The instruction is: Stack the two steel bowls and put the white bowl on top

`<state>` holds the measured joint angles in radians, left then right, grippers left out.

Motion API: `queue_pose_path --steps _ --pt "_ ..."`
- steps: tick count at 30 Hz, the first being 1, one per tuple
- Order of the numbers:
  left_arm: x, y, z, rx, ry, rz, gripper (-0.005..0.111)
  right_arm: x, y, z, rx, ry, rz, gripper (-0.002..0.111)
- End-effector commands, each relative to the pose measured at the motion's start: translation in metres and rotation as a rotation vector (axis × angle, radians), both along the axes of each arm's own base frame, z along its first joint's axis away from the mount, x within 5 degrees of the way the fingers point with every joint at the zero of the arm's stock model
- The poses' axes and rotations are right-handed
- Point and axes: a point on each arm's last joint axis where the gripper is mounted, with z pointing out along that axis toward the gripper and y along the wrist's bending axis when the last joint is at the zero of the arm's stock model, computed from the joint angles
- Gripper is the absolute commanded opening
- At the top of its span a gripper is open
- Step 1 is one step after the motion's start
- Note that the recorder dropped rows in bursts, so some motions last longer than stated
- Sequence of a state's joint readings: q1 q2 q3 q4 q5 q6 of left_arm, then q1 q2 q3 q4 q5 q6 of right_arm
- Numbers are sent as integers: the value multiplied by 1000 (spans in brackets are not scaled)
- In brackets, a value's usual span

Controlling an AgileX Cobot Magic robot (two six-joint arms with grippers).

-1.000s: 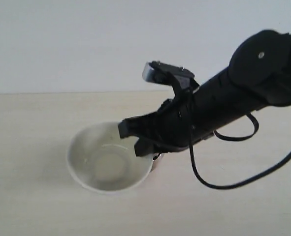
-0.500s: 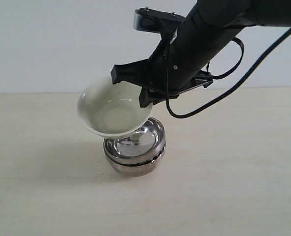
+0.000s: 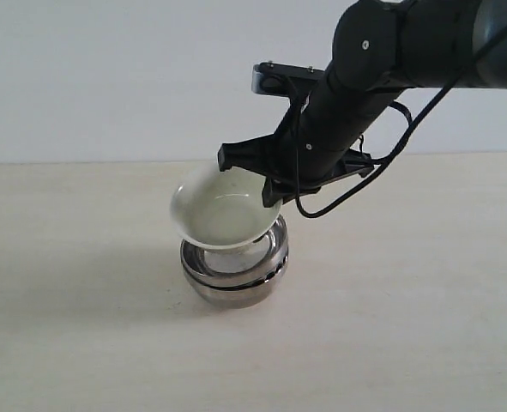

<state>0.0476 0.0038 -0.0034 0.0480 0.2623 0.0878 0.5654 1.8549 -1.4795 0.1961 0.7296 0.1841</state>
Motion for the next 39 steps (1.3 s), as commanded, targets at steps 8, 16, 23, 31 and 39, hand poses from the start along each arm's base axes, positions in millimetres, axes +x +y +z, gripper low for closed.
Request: queue_pose_path --steps 8,16,23,31,39 --pt "0 0 0 -16 -8 1 4 14 5 -22 14 3 -19 12" --pt "0 0 0 -16 -8 1 4 12 4 -21 14 14 -20 55" --pt "0 0 0 -16 -8 1 4 4 -2 -12 -40 35 19 38" --pt "0 0 0 -16 -8 1 4 -26 -34 41 -44 -148 -69 0" --pt "0 0 0 -16 -8 1 4 -86 -71 11 47 -265 -90 0"
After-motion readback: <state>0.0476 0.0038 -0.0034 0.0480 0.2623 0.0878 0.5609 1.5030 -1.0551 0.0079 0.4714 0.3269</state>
